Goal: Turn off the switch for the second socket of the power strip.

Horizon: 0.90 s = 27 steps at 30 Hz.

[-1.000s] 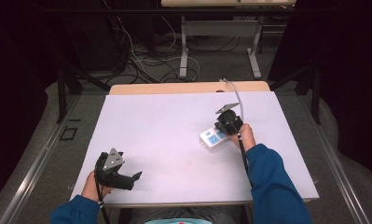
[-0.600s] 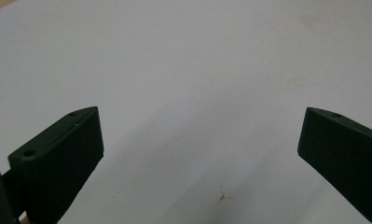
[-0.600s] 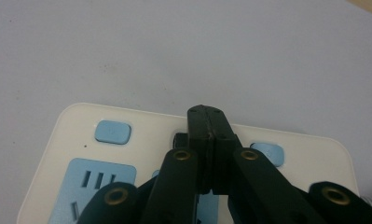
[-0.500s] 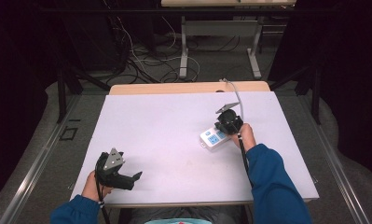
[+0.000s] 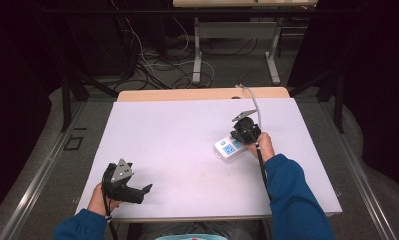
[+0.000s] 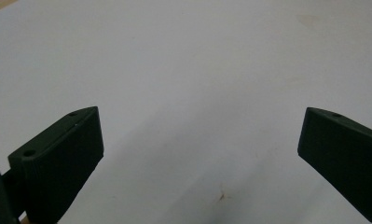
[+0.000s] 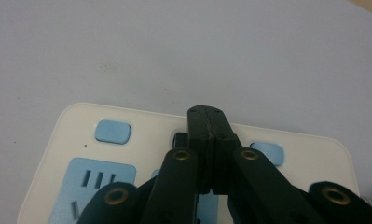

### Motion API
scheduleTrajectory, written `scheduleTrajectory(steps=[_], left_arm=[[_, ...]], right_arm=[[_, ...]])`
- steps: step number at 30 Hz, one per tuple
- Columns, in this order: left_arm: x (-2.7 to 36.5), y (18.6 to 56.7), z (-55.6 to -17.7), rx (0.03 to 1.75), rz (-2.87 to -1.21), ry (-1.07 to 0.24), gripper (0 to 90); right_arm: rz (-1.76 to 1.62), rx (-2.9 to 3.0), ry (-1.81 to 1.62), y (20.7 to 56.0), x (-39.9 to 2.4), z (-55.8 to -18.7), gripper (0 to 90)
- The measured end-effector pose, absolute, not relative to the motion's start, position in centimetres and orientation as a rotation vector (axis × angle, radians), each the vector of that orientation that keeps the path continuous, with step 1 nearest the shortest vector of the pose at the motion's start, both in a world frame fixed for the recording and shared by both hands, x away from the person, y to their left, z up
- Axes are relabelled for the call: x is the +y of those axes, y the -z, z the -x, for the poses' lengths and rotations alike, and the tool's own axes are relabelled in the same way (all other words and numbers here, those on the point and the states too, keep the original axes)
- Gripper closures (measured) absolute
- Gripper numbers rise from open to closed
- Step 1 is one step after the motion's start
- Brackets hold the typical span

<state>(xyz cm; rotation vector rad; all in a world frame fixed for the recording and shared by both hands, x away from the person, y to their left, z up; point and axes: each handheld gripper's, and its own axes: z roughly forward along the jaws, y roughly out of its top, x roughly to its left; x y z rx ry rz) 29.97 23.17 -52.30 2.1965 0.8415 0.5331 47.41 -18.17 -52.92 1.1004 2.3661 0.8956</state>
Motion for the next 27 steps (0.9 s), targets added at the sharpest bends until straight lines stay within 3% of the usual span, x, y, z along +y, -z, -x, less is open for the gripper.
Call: scheduleTrajectory(steps=[27], left_arm=[[23.20, 52.30, -29.99, 0.842, -2.196, -0.532, 0.1]], right_arm=[[-1.073, 2.375, -0.873, 52.47, -18.20, -47.33, 90.0]])
